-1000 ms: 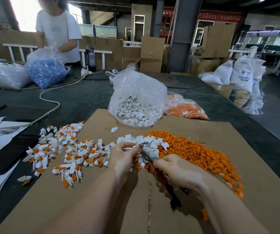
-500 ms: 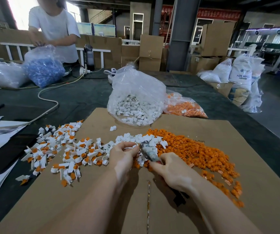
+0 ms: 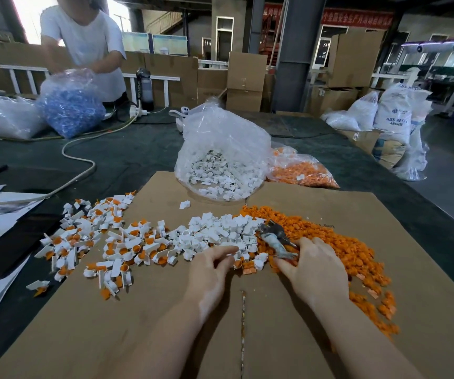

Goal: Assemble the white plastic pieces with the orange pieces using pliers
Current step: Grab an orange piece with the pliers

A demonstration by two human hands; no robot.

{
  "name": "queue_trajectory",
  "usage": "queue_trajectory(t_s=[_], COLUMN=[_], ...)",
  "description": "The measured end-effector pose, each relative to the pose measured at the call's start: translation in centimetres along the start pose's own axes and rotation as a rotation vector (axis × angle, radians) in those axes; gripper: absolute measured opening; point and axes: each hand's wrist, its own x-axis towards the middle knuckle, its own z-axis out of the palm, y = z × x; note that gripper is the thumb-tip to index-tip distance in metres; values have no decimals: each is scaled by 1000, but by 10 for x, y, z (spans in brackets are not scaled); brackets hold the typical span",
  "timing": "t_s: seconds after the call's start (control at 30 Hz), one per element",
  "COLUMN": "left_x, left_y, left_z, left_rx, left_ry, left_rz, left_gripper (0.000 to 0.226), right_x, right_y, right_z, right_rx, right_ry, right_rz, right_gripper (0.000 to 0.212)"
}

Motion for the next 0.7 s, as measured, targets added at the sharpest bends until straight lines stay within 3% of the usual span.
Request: queue_trajectory(t_s=[0.23, 0.37, 0.4, 0.47, 0.7], left_x=[4, 4, 4, 3, -6], left_y=[-9, -10, -10, -8, -8], left_z=[1, 0, -1, -1, -2], left_rx=[107, 106, 104, 116, 60], left_ry=[-18, -27, -29, -38, -142], left_rz=[61, 86, 95, 115, 149], left_gripper=[26, 27, 27, 27, 38], right_x=[-1, -13, -19, -27, -31], right_y=[2, -17, -24, -35, -38], right_z=[10, 18, 21, 27, 32], right_rx=[-225, 144, 262, 398, 588], right_ry=[-17, 321, 337, 311, 182], right_rz=[-13, -274, -367, -484, -351], right_gripper=[63, 40, 33, 21, 10])
